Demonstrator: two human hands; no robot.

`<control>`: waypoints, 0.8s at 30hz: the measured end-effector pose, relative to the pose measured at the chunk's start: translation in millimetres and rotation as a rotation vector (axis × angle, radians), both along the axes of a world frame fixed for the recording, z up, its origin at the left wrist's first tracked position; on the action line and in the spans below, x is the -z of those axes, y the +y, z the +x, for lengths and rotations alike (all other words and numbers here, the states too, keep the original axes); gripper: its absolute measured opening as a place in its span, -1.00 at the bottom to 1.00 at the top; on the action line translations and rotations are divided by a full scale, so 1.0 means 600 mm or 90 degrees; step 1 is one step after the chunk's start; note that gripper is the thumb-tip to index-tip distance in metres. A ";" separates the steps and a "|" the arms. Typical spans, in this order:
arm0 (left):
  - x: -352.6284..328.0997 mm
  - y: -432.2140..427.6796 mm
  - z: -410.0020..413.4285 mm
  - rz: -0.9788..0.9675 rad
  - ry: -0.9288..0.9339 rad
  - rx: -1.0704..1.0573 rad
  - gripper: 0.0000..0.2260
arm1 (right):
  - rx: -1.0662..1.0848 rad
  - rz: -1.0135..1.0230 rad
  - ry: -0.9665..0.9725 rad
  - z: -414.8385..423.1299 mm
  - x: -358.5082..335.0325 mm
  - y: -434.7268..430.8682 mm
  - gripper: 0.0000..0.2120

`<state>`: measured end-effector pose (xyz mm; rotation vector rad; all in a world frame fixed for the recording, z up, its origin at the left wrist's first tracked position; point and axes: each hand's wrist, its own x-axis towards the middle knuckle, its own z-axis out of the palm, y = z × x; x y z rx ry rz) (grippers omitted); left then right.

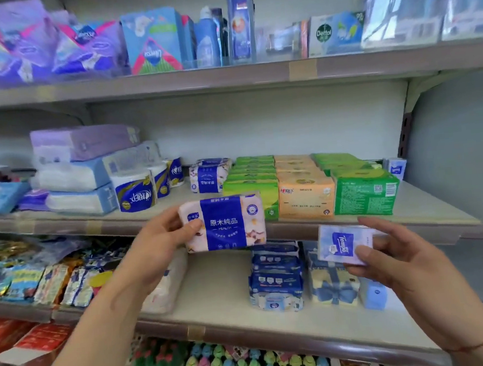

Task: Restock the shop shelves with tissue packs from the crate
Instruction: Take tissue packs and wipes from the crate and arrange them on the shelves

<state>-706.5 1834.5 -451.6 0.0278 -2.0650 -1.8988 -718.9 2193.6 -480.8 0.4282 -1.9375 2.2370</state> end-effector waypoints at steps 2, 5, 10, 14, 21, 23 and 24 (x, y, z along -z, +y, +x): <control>-0.033 -0.046 -0.031 -0.014 0.037 -0.052 -0.76 | 0.002 0.002 0.009 -0.010 -0.016 -0.017 -0.62; -0.069 -0.117 -0.097 -0.072 0.104 -0.212 -0.78 | 0.004 0.023 0.019 -0.027 -0.030 -0.042 -0.70; -0.072 -0.160 -0.231 -0.309 0.009 -0.344 -0.78 | -0.003 0.026 -0.007 -0.063 -0.032 -0.085 -0.75; -0.047 -0.167 -0.337 -0.471 -0.093 -0.308 -0.70 | -0.015 0.008 -0.032 -0.091 -0.030 -0.119 -0.72; -0.037 -0.207 -0.474 -0.455 -0.167 -0.243 -0.63 | 0.004 0.024 -0.040 -0.139 -0.013 -0.147 -0.68; -0.037 -0.205 -0.495 -0.445 -0.163 -0.235 -0.61 | 0.008 0.018 -0.055 -0.148 -0.006 -0.149 -0.67; -0.035 -0.204 -0.501 -0.462 -0.167 -0.236 -0.59 | 0.003 0.014 -0.063 -0.152 -0.003 -0.152 -0.66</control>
